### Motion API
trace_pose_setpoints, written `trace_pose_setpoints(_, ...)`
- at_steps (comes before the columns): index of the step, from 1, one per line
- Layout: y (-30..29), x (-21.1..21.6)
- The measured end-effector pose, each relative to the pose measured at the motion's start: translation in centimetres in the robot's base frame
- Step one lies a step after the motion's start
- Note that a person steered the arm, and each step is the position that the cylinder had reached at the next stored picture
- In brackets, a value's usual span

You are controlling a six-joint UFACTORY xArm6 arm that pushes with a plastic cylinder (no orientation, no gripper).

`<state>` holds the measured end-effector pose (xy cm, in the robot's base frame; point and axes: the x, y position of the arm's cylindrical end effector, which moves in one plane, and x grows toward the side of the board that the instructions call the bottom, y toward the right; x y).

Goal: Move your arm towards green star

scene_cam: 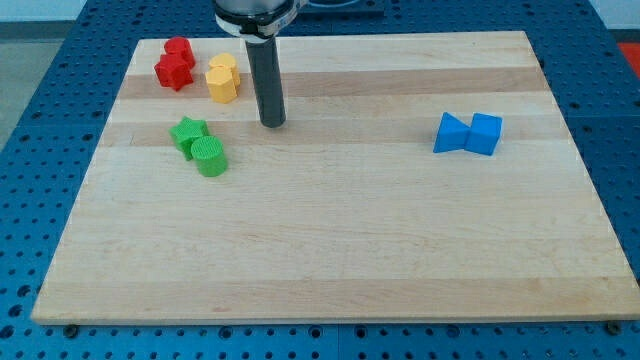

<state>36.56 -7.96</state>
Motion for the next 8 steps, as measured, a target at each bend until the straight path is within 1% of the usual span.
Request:
trace_pose_setpoints(1, 0.0, 0.0)
trace_pose_setpoints(2, -7.9, -0.4)
trace_pose_setpoints(3, -14.5, -1.0)
trace_pose_setpoints(4, -14.9, -0.9)
trace_pose_setpoints(5, -15.4, 1.8)
trace_pose_setpoints(6, -15.4, 2.0)
trace_pose_setpoints(7, -15.8, 4.6)
trace_pose_setpoints(8, -15.8, 5.0)
